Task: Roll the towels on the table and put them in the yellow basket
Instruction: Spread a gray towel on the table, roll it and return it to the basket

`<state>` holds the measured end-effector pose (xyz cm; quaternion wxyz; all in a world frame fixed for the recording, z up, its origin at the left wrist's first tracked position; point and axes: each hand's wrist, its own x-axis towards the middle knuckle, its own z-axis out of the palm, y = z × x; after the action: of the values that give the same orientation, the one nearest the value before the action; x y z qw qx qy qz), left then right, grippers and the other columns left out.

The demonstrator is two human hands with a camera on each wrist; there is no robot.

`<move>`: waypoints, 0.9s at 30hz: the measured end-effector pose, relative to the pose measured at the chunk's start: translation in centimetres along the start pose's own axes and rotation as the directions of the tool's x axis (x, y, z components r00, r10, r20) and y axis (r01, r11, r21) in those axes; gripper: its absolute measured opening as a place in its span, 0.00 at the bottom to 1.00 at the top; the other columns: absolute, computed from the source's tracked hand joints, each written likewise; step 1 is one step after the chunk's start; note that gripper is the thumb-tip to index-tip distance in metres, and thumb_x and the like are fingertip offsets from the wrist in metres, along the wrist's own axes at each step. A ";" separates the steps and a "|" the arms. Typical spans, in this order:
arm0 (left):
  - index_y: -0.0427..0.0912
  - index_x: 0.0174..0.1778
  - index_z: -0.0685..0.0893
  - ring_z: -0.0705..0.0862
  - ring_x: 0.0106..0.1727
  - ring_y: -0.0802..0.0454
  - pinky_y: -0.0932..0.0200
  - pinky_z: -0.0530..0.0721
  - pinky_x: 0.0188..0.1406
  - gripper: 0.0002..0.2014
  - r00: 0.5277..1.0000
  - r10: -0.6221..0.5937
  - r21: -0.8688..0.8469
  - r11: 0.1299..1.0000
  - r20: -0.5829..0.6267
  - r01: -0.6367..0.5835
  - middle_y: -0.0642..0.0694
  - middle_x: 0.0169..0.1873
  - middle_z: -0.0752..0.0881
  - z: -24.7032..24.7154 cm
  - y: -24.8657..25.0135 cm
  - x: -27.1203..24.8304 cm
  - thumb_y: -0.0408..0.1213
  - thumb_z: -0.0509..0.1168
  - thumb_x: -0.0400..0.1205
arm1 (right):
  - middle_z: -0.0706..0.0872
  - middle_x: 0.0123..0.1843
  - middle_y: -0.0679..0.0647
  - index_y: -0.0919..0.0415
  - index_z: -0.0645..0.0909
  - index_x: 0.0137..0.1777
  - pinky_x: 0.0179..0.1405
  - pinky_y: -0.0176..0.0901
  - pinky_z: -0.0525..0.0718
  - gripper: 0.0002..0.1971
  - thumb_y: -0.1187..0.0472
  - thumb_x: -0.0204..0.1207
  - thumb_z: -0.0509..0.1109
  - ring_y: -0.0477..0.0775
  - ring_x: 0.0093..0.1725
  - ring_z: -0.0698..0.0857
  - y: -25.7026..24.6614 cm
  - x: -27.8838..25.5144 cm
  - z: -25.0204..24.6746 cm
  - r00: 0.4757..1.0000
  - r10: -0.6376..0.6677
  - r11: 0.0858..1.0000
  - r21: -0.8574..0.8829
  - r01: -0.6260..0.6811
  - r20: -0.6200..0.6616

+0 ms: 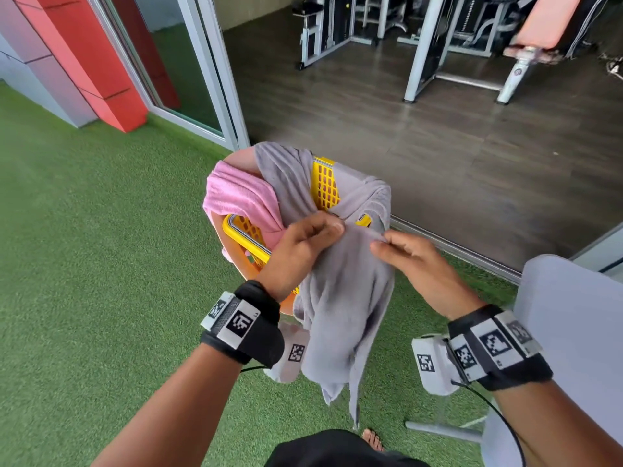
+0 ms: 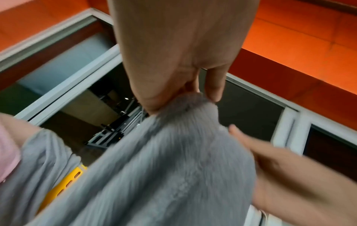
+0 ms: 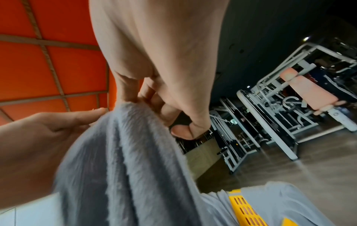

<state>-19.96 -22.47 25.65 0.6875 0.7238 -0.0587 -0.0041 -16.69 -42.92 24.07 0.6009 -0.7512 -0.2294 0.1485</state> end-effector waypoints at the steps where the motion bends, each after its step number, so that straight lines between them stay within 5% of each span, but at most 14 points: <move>1: 0.34 0.45 0.81 0.79 0.45 0.50 0.51 0.78 0.47 0.10 0.996 -0.021 0.043 0.999 0.083 0.018 0.40 0.38 0.81 0.4 -0.2 -0.4 0.37 0.64 0.85 | 0.74 0.36 0.47 0.65 0.79 0.41 0.41 0.42 0.68 0.13 0.56 0.82 0.67 0.43 0.39 0.72 -0.7 0.3 -0.1 0.999 -0.038 0.999 -0.025 0.038 -0.023; 4: 0.22 0.45 0.78 0.74 0.40 0.46 0.36 0.74 0.38 0.20 0.979 -0.034 0.112 0.994 0.199 0.012 0.34 0.36 0.78 1.3 -0.2 -0.9 0.42 0.64 0.85 | 0.89 0.44 0.47 0.63 0.87 0.49 0.48 0.32 0.78 0.08 0.60 0.83 0.68 0.40 0.45 0.82 -2.0 1.2 0.3 0.996 -0.082 0.997 -0.018 0.081 -0.021; 7: 0.24 0.41 0.82 0.79 0.41 0.46 0.48 0.78 0.44 0.16 0.999 0.013 -0.038 0.999 0.050 -0.011 0.27 0.37 0.84 0.1 1.2 -0.5 0.37 0.63 0.85 | 0.88 0.44 0.48 0.62 0.89 0.49 0.46 0.34 0.79 0.09 0.59 0.81 0.69 0.39 0.45 0.81 -1.2 1.0 0.9 1.000 0.002 1.000 0.029 -0.002 -0.002; 10: 0.37 0.30 0.77 0.75 0.35 0.54 0.58 0.72 0.38 0.16 0.998 0.012 -0.092 0.996 -0.067 -0.018 0.45 0.29 0.76 -1.3 1.4 0.1 0.36 0.62 0.85 | 0.87 0.40 0.43 0.58 0.88 0.46 0.41 0.31 0.76 0.07 0.59 0.81 0.69 0.38 0.42 0.81 0.1 0.0 1.2 0.998 0.061 0.998 0.036 -0.061 -0.007; 12: 0.42 0.33 0.80 0.76 0.40 0.58 0.61 0.74 0.45 0.14 0.999 -0.038 -0.035 0.999 -0.019 0.037 0.50 0.33 0.78 -0.9 0.7 -0.2 0.36 0.61 0.86 | 0.82 0.38 0.45 0.59 0.87 0.46 0.41 0.36 0.72 0.08 0.57 0.81 0.69 0.40 0.40 0.77 -0.2 0.1 0.8 0.998 0.016 1.000 0.011 -0.015 -0.053; 14: 0.33 0.44 0.81 0.78 0.48 0.53 0.49 0.77 0.55 0.12 0.986 -0.089 0.029 0.996 0.140 0.086 0.43 0.41 0.80 0.2 -0.2 -0.9 0.39 0.61 0.86 | 0.79 0.36 0.44 0.59 0.86 0.45 0.39 0.38 0.70 0.09 0.56 0.82 0.69 0.40 0.39 0.74 -1.5 0.9 0.4 0.993 -0.065 0.997 -0.045 0.061 -0.099; 16: 0.26 0.49 0.80 0.78 0.48 0.46 0.34 0.78 0.53 0.18 0.965 -0.108 0.031 0.994 0.240 0.103 0.34 0.45 0.83 1.0 -0.5 -1.2 0.43 0.63 0.86 | 0.83 0.37 0.41 0.56 0.87 0.45 0.41 0.34 0.74 0.07 0.57 0.81 0.69 0.39 0.40 0.78 -2.7 1.5 0.4 0.987 -0.132 0.990 -0.058 0.126 -0.097; 18: 0.23 0.47 0.81 0.80 0.48 0.43 0.39 0.79 0.53 0.21 0.986 -0.071 -0.077 0.993 0.149 0.084 0.28 0.45 0.85 0.4 0.4 -0.7 0.44 0.66 0.84 | 0.88 0.40 0.43 0.56 0.88 0.46 0.45 0.31 0.77 0.07 0.55 0.79 0.72 0.38 0.43 0.82 -2.8 1.6 0.6 0.993 -0.099 0.995 -0.030 0.097 -0.065; 20: 0.18 0.46 0.77 0.80 0.49 0.41 0.42 0.76 0.56 0.25 0.998 -0.053 -0.186 0.981 0.020 0.056 0.25 0.45 0.83 -1.0 1.2 0.3 0.44 0.67 0.82 | 0.84 0.33 0.43 0.58 0.85 0.39 0.39 0.28 0.74 0.09 0.54 0.76 0.74 0.38 0.36 0.79 -2.0 0.8 1.3 1.000 -0.022 0.999 -0.035 0.023 0.019; 23: 0.24 0.41 0.78 0.80 0.48 0.43 0.42 0.77 0.55 0.19 0.997 -0.074 -0.216 0.974 -0.031 0.066 0.34 0.43 0.83 -2.1 1.3 0.7 0.41 0.65 0.84 | 0.65 0.26 0.39 0.55 0.72 0.28 0.28 0.30 0.63 0.18 0.57 0.78 0.74 0.38 0.29 0.64 -1.1 0.0 2.3 0.998 -0.005 0.997 -0.075 0.009 0.062; 25: 0.39 0.39 0.80 0.80 0.43 0.53 0.51 0.78 0.45 0.12 0.996 -0.085 -0.124 0.988 0.038 0.089 0.46 0.37 0.81 -1.2 0.8 0.0 0.42 0.63 0.85 | 0.70 0.26 0.37 0.53 0.75 0.28 0.30 0.29 0.65 0.17 0.59 0.80 0.72 0.35 0.29 0.67 -1.9 0.4 2.0 0.997 -0.075 0.995 -0.072 0.074 -0.018; 27: 0.35 0.45 0.80 0.78 0.47 0.52 0.46 0.77 0.48 0.14 0.982 -0.074 -0.012 0.997 0.176 0.078 0.46 0.41 0.80 0.0 0.2 -0.7 0.46 0.64 0.85 | 0.85 0.34 0.38 0.52 0.85 0.37 0.40 0.30 0.74 0.09 0.59 0.80 0.71 0.35 0.37 0.79 -3.3 1.1 1.2 0.988 -0.141 0.988 -0.081 0.135 -0.067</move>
<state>-20.71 -22.45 25.82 0.6859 0.7158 -0.0912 -0.0944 -16.95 -40.77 27.05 0.5888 -0.7606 -0.2644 0.0702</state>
